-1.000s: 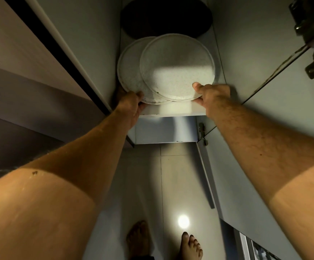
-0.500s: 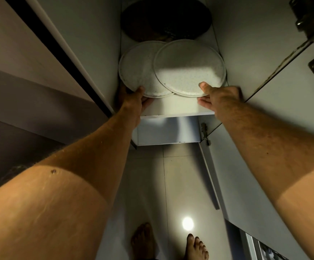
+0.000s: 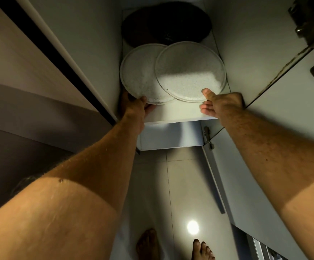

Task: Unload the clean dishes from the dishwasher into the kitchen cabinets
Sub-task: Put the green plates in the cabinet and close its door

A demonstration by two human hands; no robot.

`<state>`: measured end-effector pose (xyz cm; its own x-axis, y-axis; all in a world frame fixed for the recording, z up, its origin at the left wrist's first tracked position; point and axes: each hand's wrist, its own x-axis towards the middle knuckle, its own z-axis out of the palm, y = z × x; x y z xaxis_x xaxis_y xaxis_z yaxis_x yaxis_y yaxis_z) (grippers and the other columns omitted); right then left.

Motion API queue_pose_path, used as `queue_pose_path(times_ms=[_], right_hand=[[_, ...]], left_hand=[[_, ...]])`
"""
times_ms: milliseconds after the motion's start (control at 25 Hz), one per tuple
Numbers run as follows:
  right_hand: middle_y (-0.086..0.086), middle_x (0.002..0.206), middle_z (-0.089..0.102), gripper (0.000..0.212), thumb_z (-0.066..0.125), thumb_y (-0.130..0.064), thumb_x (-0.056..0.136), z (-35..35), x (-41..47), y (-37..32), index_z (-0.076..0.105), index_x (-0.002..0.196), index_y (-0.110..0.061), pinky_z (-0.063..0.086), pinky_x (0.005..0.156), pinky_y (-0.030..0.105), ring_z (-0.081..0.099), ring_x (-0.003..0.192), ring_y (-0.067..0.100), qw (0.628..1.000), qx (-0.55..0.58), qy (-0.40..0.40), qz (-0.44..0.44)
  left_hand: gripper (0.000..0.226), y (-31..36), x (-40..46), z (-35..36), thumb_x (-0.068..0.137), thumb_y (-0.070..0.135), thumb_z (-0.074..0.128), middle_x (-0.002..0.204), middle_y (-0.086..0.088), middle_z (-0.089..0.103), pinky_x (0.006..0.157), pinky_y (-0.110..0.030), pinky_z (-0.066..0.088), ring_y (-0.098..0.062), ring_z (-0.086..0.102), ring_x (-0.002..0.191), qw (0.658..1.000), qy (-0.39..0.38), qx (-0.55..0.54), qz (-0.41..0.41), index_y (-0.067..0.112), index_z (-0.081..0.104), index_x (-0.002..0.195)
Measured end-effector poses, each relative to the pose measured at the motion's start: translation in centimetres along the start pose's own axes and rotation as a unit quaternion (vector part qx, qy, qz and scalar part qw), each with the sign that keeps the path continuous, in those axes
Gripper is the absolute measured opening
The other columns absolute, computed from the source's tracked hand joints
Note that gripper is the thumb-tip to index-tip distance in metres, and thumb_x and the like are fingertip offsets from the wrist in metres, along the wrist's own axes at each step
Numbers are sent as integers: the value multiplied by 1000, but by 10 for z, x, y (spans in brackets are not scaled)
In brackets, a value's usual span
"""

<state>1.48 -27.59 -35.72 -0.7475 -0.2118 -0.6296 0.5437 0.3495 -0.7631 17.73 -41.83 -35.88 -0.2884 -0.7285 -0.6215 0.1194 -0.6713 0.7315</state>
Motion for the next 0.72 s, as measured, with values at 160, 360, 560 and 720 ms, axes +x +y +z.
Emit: queue_pose_path(times_ms=[160, 360, 560, 720], right_hand=[[10, 78, 67, 40, 82, -28, 81, 0, 1, 0, 67, 92, 7, 60, 55, 27, 68, 54, 16, 1000, -2, -7, -9], [12, 78, 68, 37, 79, -33, 83, 2, 4, 1, 64, 80, 1, 55, 46, 24, 67, 50, 16, 1000, 4, 2, 0], [11, 81, 74, 51, 78, -46, 80, 1, 0, 0, 67, 89, 3, 59, 52, 28, 74, 66, 19, 1000, -11, 5, -12], [11, 78, 70, 33, 84, -28, 78, 1, -6, -3, 65, 76, -2, 62, 62, 34, 70, 67, 21, 1000, -8, -9, -8]], left_hand=[[59, 3, 2, 1, 94, -7, 51, 117, -11, 64, 66, -32, 61, -19, 74, 70, 1000, -7, 20, 4, 29, 46, 142], [30, 1, 3, 4, 94, 3, 59, 90, -11, 75, 60, -27, 59, -19, 75, 75, 998, 28, 40, -26, 6, 60, 124], [26, -10, 2, 2, 91, 9, 64, 108, -13, 70, 62, -21, 56, -13, 71, 85, 996, 52, 60, 28, -4, 60, 114], [11, -10, -1, 8, 88, 12, 70, 89, -6, 69, 65, -28, 59, -8, 66, 58, 996, 85, 20, 12, 8, 61, 83]])
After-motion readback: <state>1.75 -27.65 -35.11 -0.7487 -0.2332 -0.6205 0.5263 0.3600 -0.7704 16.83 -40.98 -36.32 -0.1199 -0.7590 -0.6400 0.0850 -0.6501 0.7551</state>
